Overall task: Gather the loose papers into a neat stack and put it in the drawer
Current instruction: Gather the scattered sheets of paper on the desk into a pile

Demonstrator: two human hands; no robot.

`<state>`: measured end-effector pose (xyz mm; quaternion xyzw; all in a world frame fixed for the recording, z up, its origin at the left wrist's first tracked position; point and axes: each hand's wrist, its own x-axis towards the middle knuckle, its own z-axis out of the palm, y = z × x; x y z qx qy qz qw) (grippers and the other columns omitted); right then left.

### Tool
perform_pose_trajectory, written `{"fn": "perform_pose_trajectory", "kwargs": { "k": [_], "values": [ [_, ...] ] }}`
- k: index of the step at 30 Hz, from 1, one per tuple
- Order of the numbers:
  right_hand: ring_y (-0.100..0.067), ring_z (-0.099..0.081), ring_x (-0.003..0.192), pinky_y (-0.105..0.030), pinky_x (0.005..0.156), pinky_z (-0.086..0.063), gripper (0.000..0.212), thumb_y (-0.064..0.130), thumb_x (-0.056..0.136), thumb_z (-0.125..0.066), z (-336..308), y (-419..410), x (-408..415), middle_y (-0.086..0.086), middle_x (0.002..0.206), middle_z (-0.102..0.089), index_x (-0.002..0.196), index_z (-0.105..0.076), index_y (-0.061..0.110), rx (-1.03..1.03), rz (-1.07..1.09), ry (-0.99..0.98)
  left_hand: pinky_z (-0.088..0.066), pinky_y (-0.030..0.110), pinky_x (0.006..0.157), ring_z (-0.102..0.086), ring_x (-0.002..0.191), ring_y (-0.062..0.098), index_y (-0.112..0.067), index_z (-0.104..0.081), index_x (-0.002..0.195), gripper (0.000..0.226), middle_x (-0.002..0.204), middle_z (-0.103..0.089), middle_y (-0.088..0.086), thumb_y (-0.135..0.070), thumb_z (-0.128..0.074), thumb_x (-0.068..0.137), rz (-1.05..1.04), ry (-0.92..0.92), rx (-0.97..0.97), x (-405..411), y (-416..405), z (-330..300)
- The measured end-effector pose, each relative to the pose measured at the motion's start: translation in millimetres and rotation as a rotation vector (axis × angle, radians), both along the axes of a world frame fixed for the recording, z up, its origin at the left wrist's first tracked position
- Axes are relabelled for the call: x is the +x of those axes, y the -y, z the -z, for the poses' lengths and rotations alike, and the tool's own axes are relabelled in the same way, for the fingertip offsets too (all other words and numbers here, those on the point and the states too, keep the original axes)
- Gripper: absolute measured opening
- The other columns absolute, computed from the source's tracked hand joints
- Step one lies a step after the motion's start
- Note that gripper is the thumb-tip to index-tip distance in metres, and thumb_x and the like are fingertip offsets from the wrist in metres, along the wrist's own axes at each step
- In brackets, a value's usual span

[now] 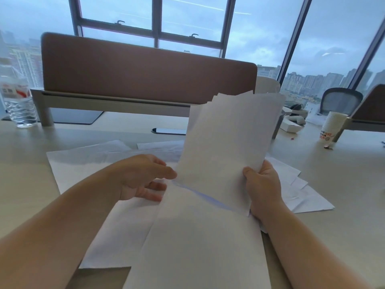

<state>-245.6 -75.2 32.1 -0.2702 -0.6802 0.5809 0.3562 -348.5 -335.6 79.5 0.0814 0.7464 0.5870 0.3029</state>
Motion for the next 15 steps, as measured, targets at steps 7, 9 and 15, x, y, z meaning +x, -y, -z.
{"fn": "perform_pose_trajectory", "kwargs": {
  "k": [7,9,15],
  "values": [
    [-0.009,-0.064,0.088,-0.029,0.072,-0.046,0.028,0.005,0.092,-0.054,0,-1,0,0.014,0.093,-0.068,0.100,-0.063,0.030,0.066,0.027,0.034,-0.066,0.038,0.062,-0.067,0.071,0.025,-0.001,-0.067,0.104,0.014,0.095,-0.064,0.018,0.001,-0.069,0.091,-0.040,0.235,0.218,-6,-2,6],
    [-0.008,-0.062,0.089,-0.028,0.070,-0.046,0.029,0.005,0.093,-0.054,0,-2,0,0.013,0.094,-0.067,0.106,-0.062,0.029,0.049,0.044,0.024,-0.062,0.030,0.053,-0.063,0.060,0.019,0.000,-0.069,0.108,0.021,0.088,-0.067,0.015,-0.009,-0.074,0.089,0.043,0.253,0.145,-6,-2,7],
    [-0.019,-0.066,0.095,-0.035,0.084,-0.053,0.028,0.008,0.094,-0.056,3,-6,-2,0.004,0.104,-0.071,0.115,-0.064,0.023,-0.052,0.062,-0.043,-0.030,0.019,0.042,-0.041,0.043,0.015,-0.001,-0.068,0.088,0.024,0.061,-0.051,0.009,-0.023,-0.078,0.090,0.267,-0.166,-0.339,4,-7,20]
  ]
}}
